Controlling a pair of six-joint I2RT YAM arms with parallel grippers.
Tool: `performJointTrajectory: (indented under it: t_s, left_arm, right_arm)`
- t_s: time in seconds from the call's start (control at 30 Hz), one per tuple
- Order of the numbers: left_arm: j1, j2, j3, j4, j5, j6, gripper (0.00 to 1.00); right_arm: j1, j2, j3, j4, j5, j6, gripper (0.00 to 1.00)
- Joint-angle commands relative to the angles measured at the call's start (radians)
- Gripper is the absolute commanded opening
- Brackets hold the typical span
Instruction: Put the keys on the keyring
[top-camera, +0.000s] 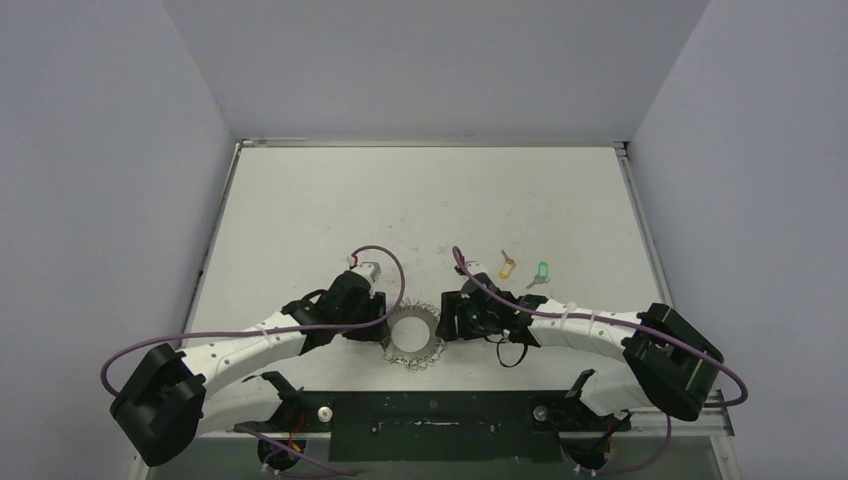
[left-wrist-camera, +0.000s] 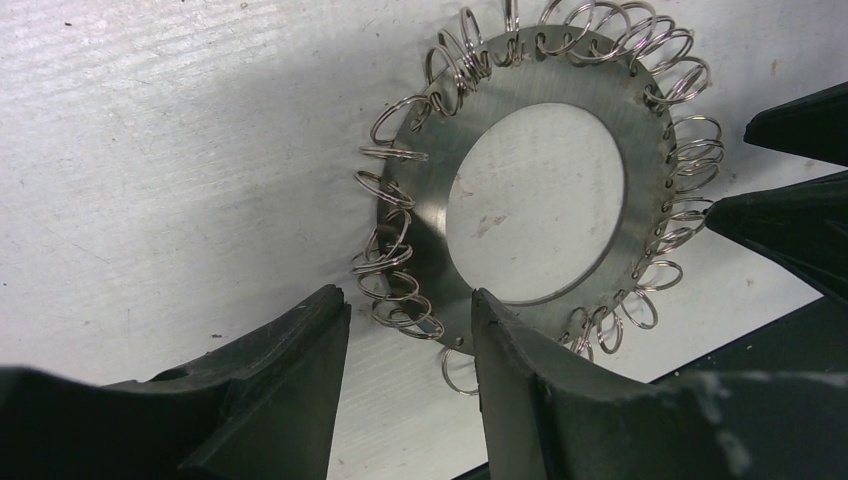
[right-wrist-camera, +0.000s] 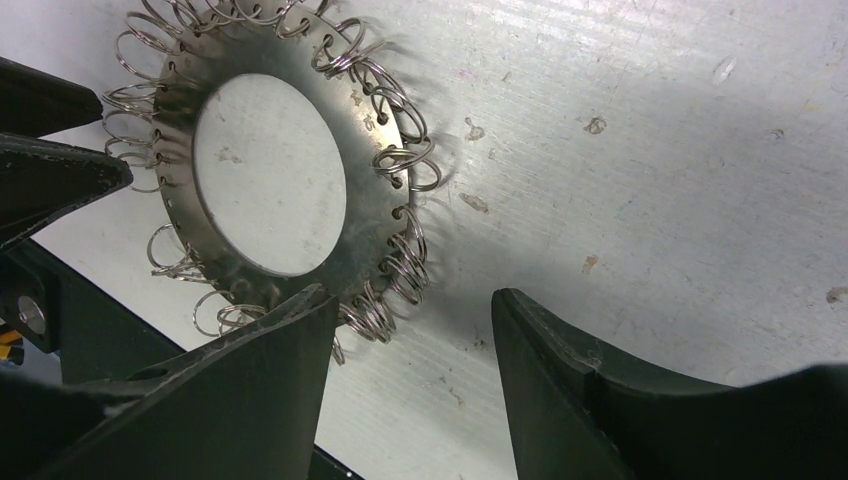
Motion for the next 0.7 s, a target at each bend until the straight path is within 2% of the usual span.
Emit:
performJointTrajectory:
  t_s: [0.0, 0.17, 0.3, 0.4, 0.53, 0.67]
  left_arm:
    - [0.007, 0.031, -0.003, 0.060, 0.010, -0.013, 0.45]
    - [0.006, 0.069, -0.008, 0.101, 0.049, -0.019, 0.42]
    - [0.005, 0.098, -0.008, 0.126, 0.064, -0.021, 0.39]
    - [0.005, 0.115, -0.006, 0.139, 0.071, -0.020, 0.33]
    - [0.004, 0.129, -0.013, 0.168, 0.098, -0.024, 0.20]
    - [0.001, 0.127, -0.019, 0.184, 0.113, -0.035, 0.12]
  right_arm:
    - [-0.007, 0.021, 0.035, 0.057, -0.001, -0.001, 0.60]
    - [-0.007, 0.029, 0.029, 0.075, -0.011, 0.004, 0.60]
    - [-0.004, 0.031, 0.017, 0.102, -0.017, 0.021, 0.55]
    - [-0.001, 0.037, 0.012, 0.104, -0.018, 0.029, 0.46]
    - [0.003, 0.033, 0.005, 0.104, -0.012, 0.031, 0.26]
    - [-0.004, 0.033, 0.014, 0.104, 0.006, 0.017, 0.18]
